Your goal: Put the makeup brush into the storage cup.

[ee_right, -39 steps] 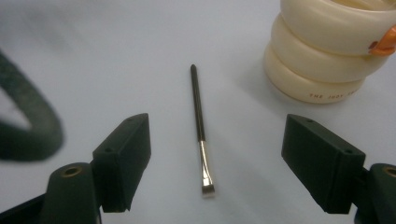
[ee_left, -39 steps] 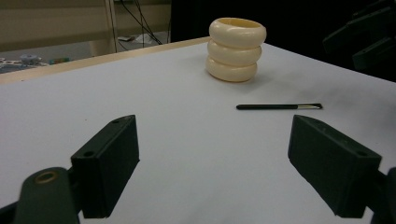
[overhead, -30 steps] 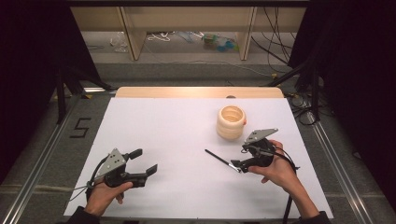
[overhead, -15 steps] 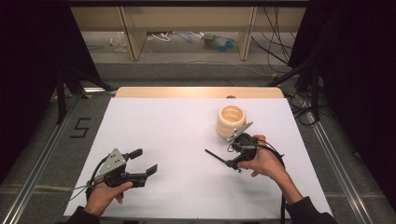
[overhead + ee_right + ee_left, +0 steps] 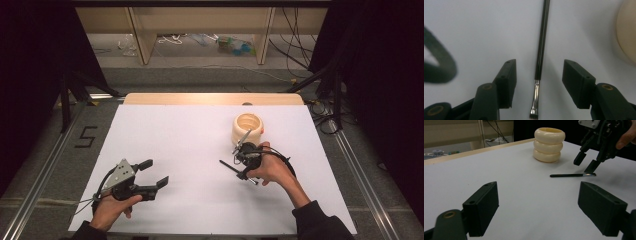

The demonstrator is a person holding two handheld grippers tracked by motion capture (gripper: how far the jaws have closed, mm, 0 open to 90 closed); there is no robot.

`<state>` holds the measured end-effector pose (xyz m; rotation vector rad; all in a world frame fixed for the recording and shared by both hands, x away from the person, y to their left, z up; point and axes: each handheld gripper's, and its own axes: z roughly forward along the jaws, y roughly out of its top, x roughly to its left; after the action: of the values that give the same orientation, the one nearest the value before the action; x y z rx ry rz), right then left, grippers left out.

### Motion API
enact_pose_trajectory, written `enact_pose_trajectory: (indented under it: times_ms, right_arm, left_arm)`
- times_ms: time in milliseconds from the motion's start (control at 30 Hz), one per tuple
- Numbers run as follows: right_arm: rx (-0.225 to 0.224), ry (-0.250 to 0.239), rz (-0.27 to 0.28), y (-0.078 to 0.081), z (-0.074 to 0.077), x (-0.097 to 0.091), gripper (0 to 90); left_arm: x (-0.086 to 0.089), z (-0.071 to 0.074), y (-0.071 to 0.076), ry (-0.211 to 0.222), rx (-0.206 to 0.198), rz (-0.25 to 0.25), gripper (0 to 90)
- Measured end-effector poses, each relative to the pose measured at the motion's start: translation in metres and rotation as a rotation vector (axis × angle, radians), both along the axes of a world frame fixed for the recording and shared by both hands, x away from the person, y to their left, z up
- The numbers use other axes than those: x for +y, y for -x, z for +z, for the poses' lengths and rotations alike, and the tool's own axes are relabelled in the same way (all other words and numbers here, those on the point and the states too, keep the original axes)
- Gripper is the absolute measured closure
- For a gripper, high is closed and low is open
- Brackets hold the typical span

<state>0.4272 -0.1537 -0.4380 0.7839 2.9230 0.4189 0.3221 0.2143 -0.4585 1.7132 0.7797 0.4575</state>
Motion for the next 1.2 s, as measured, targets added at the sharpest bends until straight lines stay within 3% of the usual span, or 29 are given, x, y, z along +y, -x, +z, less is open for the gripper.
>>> enact_pose_trajectory:
  times_ms: [600,867,1200]
  right_arm:
    - [0.071,0.106,0.002,-0.013,-0.01,0.009,62.9]
    - [0.09,0.125,-0.017,-0.015,-0.011,0.014,67.7]
    - [0.103,0.167,0.027,-0.017,-0.015,0.02,76.3]
  left_arm:
    - [-0.001,-0.001,0.0,-0.007,0.005,-0.001,17.3]
    - [-0.001,0.0,0.0,-0.004,0.007,0.0,17.8]
    - [-0.001,-0.001,0.0,-0.009,0.006,-0.004,17.8]
